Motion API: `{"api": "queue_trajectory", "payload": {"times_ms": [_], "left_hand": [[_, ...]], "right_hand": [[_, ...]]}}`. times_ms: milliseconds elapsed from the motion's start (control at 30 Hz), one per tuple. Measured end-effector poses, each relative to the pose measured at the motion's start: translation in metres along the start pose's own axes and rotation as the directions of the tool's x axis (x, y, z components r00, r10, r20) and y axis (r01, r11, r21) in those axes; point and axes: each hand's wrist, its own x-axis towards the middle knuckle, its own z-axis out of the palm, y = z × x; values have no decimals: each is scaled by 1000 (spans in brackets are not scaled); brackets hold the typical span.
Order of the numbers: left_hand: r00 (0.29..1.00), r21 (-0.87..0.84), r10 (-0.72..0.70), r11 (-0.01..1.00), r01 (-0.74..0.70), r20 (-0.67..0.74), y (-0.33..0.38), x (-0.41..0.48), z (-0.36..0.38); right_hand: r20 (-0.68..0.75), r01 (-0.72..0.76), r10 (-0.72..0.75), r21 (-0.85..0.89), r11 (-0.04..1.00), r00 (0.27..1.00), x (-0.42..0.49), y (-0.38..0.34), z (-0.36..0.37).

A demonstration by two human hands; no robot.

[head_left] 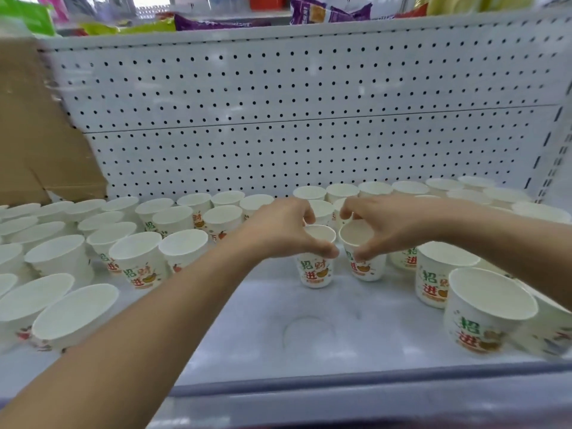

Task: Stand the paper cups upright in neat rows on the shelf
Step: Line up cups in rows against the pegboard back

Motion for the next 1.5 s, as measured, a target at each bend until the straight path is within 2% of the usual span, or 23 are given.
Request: {"api": "queue_trajectory", "payload": {"times_ms": [100, 200, 267, 467, 600, 1100, 1300, 1433, 1500], "left_hand": [[1000, 18, -6, 1000, 6, -7, 2, 6, 5], [999, -34, 12, 999, -13, -39, -2, 1, 0], [996, -91, 58, 994, -65, -74, -8, -7, -5], [979, -129, 188, 972, -197, -79, -18, -19, 0], [977, -148, 192, 968, -205, -96, -17, -14, 4], [964, 7, 214, 976, -215, -159, -11, -1, 12], [967, 25, 153, 988, -151, -203, -4, -17, 12], [931, -25, 112, 991, -128, -347, -3, -62, 19], [890, -40, 93, 992, -124, -446, -9, -93, 25]], "right_hand": [[-18, 12, -12, -7, 1000, 1000, -3, 6, 1], [-109, 56, -62, -53, 997, 992, -11, 11, -6], [-173, 97, -112, -91, 991, 979, -17, 14, -10], [-181, 108, -135, -154, 982, 974, -21, 20, -3], [-201, 99, -138, -191, 977, 970, -19, 26, -1], [-164, 104, -148, -248, 963, 975, -23, 32, -4], [-171, 125, -177, -277, 953, 969, -28, 26, -5], [-196, 210, -242, -171, 963, 950, -38, -6, -9], [-298, 278, -273, -26, 960, 915, -44, -30, -6]]}}
